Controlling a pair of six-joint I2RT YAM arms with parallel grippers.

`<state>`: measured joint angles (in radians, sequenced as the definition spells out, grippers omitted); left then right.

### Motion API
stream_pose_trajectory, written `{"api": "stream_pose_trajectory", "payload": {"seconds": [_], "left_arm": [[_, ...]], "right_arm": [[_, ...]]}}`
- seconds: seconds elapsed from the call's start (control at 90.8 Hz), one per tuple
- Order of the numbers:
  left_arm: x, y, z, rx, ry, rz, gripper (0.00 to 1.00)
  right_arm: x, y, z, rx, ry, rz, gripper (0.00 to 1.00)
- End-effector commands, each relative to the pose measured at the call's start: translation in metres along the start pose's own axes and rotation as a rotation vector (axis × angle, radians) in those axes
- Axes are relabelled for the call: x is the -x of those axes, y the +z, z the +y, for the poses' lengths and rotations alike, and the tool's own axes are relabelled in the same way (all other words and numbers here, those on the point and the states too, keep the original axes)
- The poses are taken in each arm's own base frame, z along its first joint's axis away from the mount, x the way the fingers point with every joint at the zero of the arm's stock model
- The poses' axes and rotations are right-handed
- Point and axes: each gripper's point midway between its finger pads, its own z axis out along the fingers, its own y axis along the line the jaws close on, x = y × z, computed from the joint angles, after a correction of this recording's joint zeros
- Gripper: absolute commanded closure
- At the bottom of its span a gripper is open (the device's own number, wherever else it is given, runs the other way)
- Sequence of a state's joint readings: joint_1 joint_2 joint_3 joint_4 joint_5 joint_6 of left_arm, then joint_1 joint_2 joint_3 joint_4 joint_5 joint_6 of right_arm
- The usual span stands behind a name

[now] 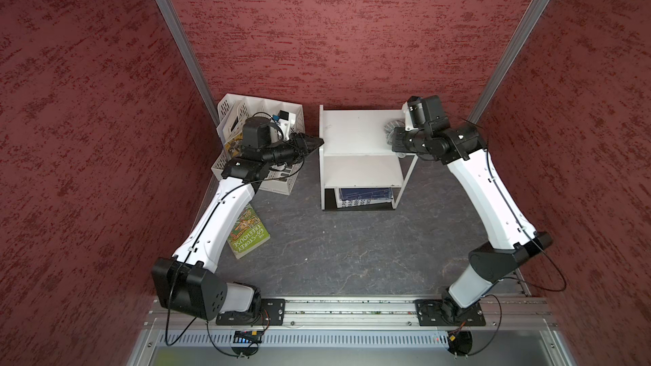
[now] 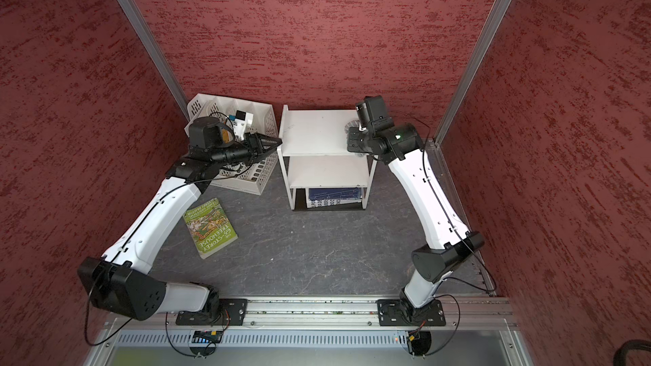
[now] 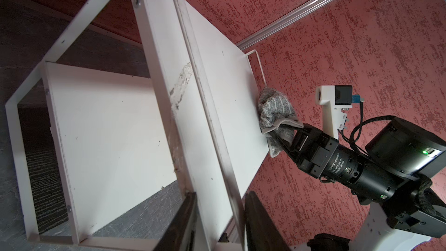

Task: Wipe the bookshelf clean with a cloth
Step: Wipe the dust from the shelf.

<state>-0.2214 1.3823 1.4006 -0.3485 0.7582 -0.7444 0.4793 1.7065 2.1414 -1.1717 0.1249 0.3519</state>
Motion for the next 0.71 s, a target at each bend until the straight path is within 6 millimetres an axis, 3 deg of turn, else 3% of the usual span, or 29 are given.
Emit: {"api": "stream_pose_trajectory", "payload": {"seconds": [0.0,0.143,0.253,0.32,0.441,0.584,0.694], "left_arm": [[-0.004,0.003,0.003,0.007,-0.006,0.026,0.65],[-0.003,0.002,0.003,0.008,-0.002,0.023,0.65],[-0.004,0.002,0.003,0.009,-0.001,0.023,0.65],[-0.003,0.002,0.004,0.012,0.003,0.021,0.65],[-0.002,0.002,0.004,0.015,0.007,0.017,0.64],[0.000,0.003,0.004,0.016,0.008,0.018,0.62],[0.002,0.002,0.004,0.020,0.012,0.013,0.57]], "right_arm": [[-0.049,0.037,0.062,0.138,-0.060,0.195,0.97],[-0.045,0.052,0.125,0.270,-0.094,0.186,0.97],[-0.046,0.061,0.138,0.278,-0.120,0.200,0.96],[-0.047,0.064,0.126,0.217,-0.136,0.201,0.96],[-0.047,0.066,0.080,0.088,-0.120,0.212,0.95],[-0.038,0.050,0.016,-0.054,-0.061,0.181,0.95],[-0.038,0.038,-0.016,-0.126,-0.033,0.170,0.95]]}}
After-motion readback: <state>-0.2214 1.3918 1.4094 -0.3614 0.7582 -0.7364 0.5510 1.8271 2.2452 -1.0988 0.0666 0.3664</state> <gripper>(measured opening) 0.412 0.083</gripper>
